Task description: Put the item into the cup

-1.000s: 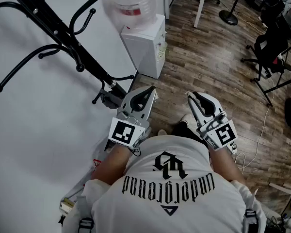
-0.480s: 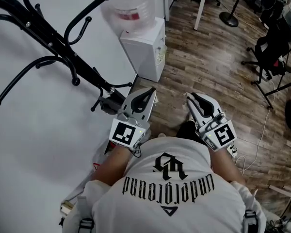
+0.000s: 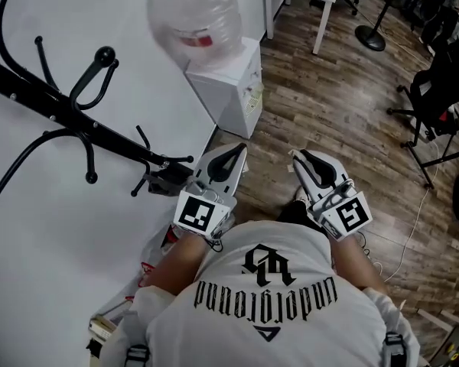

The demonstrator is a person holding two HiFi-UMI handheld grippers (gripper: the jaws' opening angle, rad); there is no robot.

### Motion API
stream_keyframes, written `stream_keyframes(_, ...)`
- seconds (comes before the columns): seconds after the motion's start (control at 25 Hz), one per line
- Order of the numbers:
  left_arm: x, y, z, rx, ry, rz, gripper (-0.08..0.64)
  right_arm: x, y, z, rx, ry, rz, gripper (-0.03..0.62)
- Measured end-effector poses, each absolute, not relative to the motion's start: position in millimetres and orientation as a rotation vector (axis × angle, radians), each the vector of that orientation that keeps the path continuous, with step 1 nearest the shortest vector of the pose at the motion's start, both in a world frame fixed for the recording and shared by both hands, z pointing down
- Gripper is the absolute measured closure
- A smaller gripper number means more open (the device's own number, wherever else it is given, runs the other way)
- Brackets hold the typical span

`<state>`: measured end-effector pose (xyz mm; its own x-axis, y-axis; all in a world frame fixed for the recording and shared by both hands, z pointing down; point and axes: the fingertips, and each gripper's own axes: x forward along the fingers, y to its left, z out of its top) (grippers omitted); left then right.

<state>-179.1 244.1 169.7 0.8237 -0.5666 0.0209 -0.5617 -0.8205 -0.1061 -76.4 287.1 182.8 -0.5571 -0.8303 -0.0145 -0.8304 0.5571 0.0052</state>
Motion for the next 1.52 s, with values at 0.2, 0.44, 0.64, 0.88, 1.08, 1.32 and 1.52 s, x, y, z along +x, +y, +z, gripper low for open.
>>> stream_keyframes(0.2,-132.9,207.9,180.2,-2.923,0.983,-0.077,0.554,-30.6,245.0,194.5,-1.409,2.805,0.005,0.512)
stream_keyframes(0.44,-72.7,161.6,182.8,-2.878,1.039,-0.061,0.554,29.8,197.9,189.4,-1.331,2.859,0.017,0.512)
stream_keyframes(0.64,-30.7,135.0,184.1,-2.844,1.13,-0.081,0.554,75.2,172.4,187.0,-1.252,2.9,0.005,0.512)
stream_keyframes(0.88,-6.7,104.0,201.8,-2.841,1.206,-0.129,0.554,108.1,142.7,206.8,-1.207,2.93,-0.084,0.512)
stream_keyframes(1.08,2.9,78.9,219.3,-2.858,1.226,-0.143,0.554,113.5,112.0,226.3,-1.181,2.946,-0.122,0.511)
stream_keyframes(1.32,-9.2,28.8,247.9,-2.89,1.287,-0.182,0.554,101.5,62.7,254.0,-1.178,2.988,-0.188,0.511)
stream_keyframes(1.52,-26.3,-17.3,284.1,-2.909,1.336,-0.235,0.554,85.6,10.8,289.7,-1.188,3.034,-0.244,0.511)
